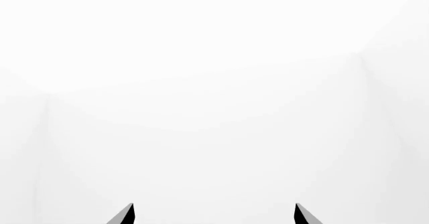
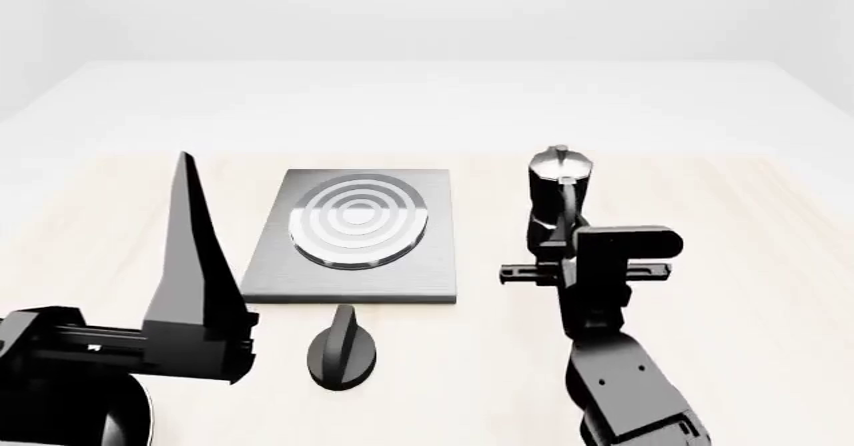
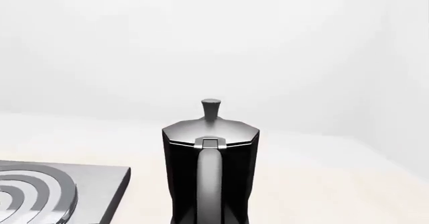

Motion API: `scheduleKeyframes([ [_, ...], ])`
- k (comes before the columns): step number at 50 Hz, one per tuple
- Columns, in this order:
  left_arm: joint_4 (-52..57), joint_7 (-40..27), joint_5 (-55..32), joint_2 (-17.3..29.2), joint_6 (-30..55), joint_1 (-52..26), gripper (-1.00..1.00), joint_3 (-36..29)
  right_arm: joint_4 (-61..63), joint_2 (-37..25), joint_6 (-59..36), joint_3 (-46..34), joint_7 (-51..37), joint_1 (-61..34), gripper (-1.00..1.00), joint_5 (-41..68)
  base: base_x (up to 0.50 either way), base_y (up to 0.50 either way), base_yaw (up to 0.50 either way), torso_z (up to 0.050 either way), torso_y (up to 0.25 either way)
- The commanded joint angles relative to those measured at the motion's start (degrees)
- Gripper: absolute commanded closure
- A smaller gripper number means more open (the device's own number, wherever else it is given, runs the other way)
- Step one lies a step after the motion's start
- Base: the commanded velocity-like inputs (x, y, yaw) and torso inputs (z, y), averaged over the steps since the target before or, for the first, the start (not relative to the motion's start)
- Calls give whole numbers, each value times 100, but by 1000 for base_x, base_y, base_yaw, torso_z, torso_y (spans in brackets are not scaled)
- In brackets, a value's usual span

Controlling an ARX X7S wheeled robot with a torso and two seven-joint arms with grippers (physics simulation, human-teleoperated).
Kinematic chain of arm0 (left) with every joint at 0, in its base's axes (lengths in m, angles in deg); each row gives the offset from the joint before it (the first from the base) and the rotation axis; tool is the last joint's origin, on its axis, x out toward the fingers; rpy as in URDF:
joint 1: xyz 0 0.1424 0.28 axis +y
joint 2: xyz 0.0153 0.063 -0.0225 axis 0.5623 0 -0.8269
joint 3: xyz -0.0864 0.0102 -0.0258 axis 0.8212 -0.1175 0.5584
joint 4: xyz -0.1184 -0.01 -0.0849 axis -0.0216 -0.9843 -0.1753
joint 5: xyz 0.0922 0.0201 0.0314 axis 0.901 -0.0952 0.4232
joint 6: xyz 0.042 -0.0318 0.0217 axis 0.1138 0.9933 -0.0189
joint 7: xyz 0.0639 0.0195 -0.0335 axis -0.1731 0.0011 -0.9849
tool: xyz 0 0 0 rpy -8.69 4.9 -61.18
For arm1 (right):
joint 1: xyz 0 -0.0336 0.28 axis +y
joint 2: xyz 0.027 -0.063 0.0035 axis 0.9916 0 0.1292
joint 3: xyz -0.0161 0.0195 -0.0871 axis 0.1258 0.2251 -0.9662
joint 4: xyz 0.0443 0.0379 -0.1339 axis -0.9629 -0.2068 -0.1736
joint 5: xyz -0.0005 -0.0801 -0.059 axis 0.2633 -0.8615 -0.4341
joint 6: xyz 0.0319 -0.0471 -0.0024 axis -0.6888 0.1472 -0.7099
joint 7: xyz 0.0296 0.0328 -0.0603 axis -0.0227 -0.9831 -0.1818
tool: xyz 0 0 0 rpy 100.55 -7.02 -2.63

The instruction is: Turn on the stove and put the moka pot on it.

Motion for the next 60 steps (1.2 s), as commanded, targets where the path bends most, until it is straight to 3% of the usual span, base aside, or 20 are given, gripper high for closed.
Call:
scheduleKeyframes([
  [1,32,-8,22,64,-29,31,-100,23,731,-66,-398,-47,-46,-348,100,-201,0,0,0,0,0],
  [9,62,-16,0,60,11,31,-100,47,437,74,-287,-188,130,-825,100,-307,0,0,0,0,1],
  [14,47,-26,-20,-2,77,30,-100,59,-401,321,-29,-167,418,-1429,100,-225,0,0,0,0,0],
  [26,-32,22,-77,-71,57,37,-100,94,-5586,1382,2821,11,1170,-3555,100,-378,0,0,0,0,2],
  [46,-49,68,-228,-142,182,-2,-100,156,-5604,1510,2342,638,1082,-3542,100,-905,0,0,0,0,1],
  [56,-101,128,-337,-231,229,-43,-100,201,-5604,1515,2299,-203,978,-3632,100,167,0,0,0,0,1],
  [60,-122,102,-302,-239,193,-9,-100,202,-5603,1516,2465,-1378,967,-3774,100,1387,0,0,0,0,3],
])
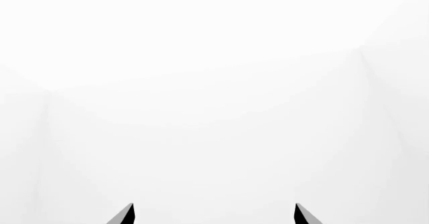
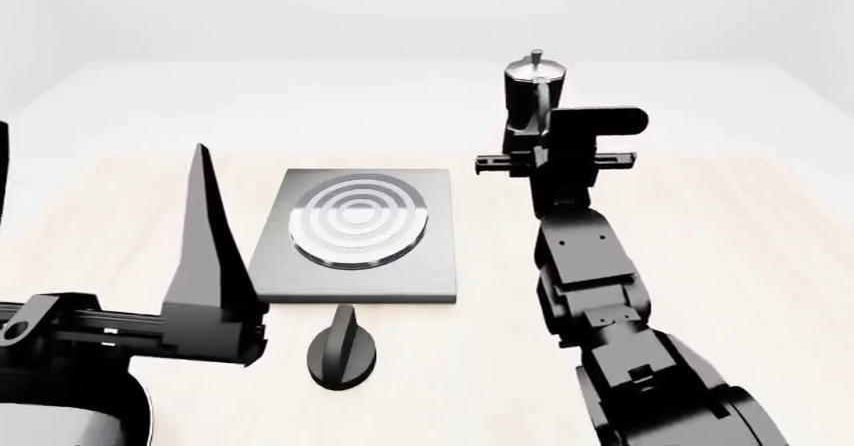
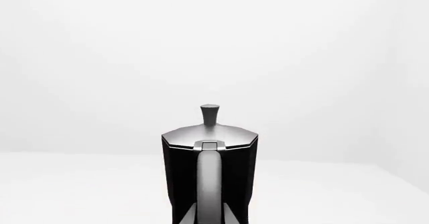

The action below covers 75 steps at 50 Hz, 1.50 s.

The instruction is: Turn on the stove and put the moka pot on it.

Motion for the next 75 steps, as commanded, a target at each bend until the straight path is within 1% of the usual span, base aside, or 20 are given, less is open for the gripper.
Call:
scheduleKeyframes([
  [1,-46,7,-30,-64,14,15,-100,25,4,49,192,-1639,-137,-292,100,1587,0,0,0,0,0],
  [2,-71,12,-34,-65,-15,27,-100,24,14,50,295,-2156,-44,-334,100,2131,0,0,0,0,0],
  [6,-117,21,-27,-60,-75,53,-100,30,74,50,485,-3615,-119,-456,100,3728,0,0,0,0,2],
  [8,-127,16,-12,-70,-77,71,-100,26,143,50,564,-4308,-135,-498,100,4307,0,0,0,0,0],
  [9,-114,14,-28,-69,-59,63,-100,32,229,50,625,-4542,-132,-511,100,4709,0,0,0,0,0],
  [11,-103,10,-32,-47,-67,66,-100,40,302,50,684,-5107,-223,-548,100,5155,0,0,0,8,0],
  [14,-71,-7,0,-2,-71,82,-100,41,439,50,859,-5714,-257,-485,100,5670,0,0,0,0,3],
  [19,-58,-15,-1,18,-64,104,-100,40,680,50,926,-6226,-272,-573,100,6187,0,0,0,0,0],
  [27,-103,4,-20,-17,-79,111,-100,65,1024,50,1026,-6463,-172,-568,100,6314,0,0,0,0,1],
  [53,-69,-45,2,16,-67,174,-100,116,2035,50,1260,-6491,-125,-353,100,5893,0,0,0,0,2],
  [75,-19,-106,92,129,-164,313,-100,109,2225,50,1491,-6477,-254,-179,100,5673,0,0,0,0,1],
])
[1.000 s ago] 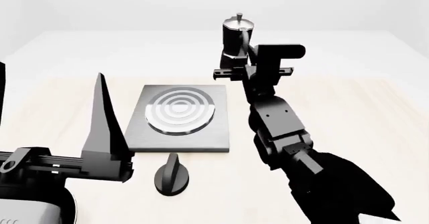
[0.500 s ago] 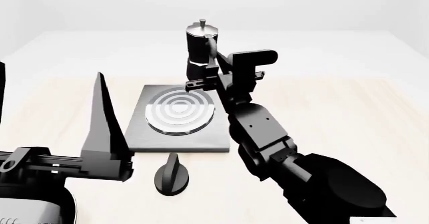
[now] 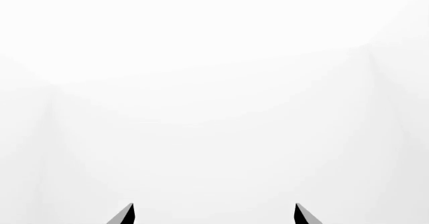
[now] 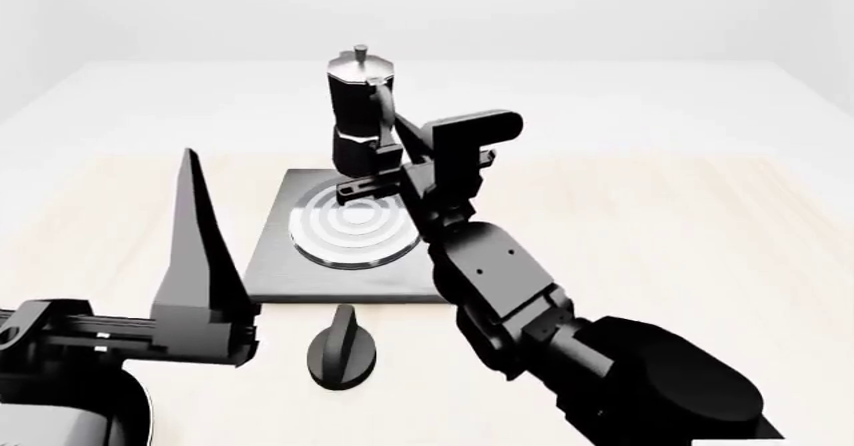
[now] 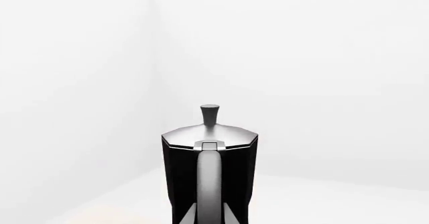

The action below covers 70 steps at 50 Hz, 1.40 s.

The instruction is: Turn on the stove and put the moka pot on it.

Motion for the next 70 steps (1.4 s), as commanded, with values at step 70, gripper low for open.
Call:
scheduleKeyframes([
  [70,-70,-32,205,60,-152,338,-100,70,152,3,376,164,-330,-70,100,-455,0,0,0,0,-13],
])
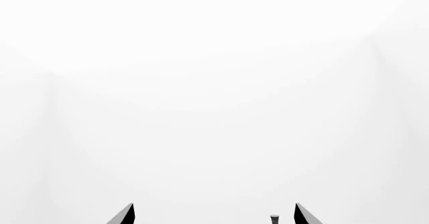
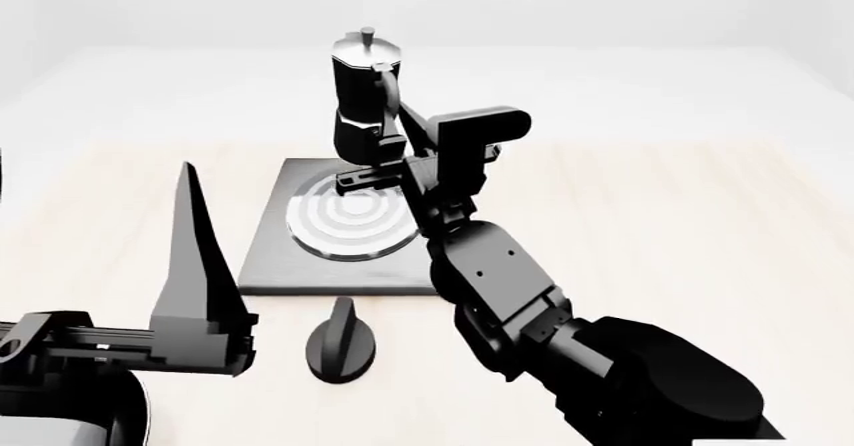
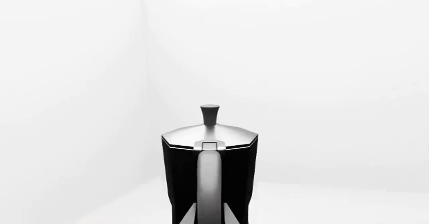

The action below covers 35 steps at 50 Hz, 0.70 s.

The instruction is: Turn on the stove and put the moka pot on it.

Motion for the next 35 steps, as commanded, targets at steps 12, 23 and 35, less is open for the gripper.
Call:
scheduleKeyframes([
  [12,-103,-5,94,2,-176,133,-100,17,89,6,239,136,-159,-109,100,-403,-1,0,0,1,-104],
  [23,-120,0,102,-17,-177,171,-100,31,65,6,338,148,-215,-52,100,-584,0,0,0,1,-76],
  [35,-60,4,95,-10,-122,184,-100,59,92,6,274,153,-216,-79,100,-598,-1,0,0,1,-76],
])
